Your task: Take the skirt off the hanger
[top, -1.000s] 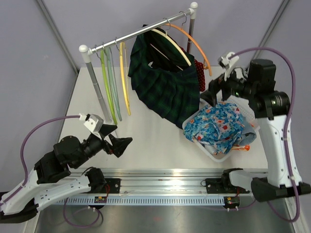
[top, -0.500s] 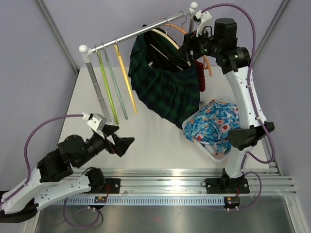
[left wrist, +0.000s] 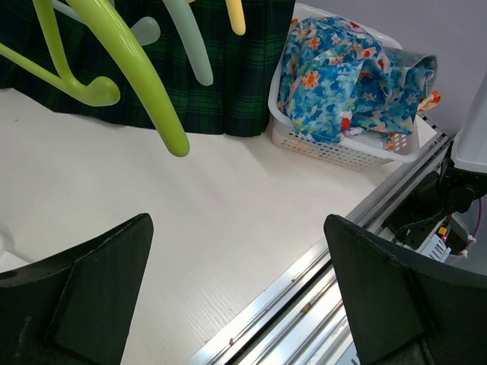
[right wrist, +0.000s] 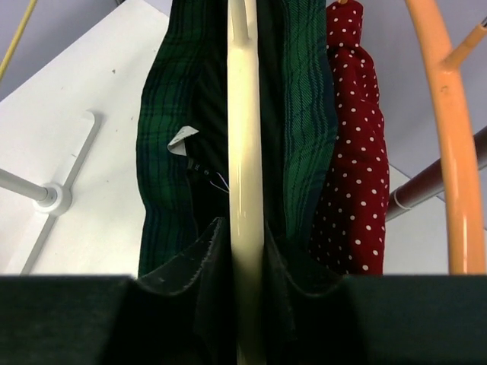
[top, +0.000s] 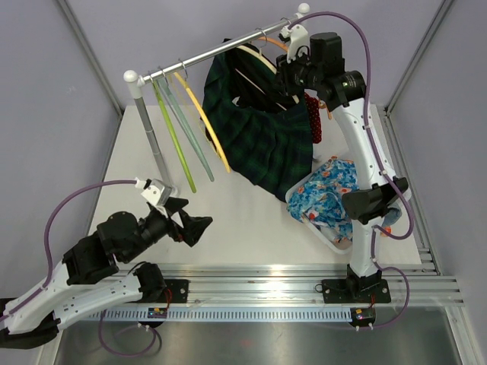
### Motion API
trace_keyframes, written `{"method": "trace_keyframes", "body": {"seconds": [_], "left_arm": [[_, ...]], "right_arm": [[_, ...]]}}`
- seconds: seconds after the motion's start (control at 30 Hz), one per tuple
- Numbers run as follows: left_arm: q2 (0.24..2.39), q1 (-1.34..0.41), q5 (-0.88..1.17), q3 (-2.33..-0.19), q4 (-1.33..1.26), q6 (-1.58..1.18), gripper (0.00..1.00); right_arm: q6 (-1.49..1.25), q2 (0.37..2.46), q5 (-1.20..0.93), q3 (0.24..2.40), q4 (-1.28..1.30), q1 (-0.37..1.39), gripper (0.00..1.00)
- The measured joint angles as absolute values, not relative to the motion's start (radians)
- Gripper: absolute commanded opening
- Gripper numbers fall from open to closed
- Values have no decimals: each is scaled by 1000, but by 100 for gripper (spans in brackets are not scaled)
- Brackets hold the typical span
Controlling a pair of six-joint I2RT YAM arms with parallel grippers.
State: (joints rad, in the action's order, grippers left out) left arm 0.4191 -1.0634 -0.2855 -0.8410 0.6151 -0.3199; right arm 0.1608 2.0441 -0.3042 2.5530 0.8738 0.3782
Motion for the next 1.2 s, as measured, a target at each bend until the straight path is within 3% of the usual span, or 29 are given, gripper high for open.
{"method": "trace_keyframes", "body": {"seconds": [0.03,0.07,0.93,1.2], "left_arm": [[419,-1063,-286,-840,616,-319,99],[419,-1063,-286,-840,616,-320,99],[421,-1063,-299,-799,595,-321,99],[421,-1063,-359,-762,564,-371,99]], "right_arm": [[169,2054,-295,2564,881,382,23],[175,2060,-289,2572,887,385,0],[79,1963,-406,2592,868,395,0],[67,1812,-452,2335,812,395,0]]}}
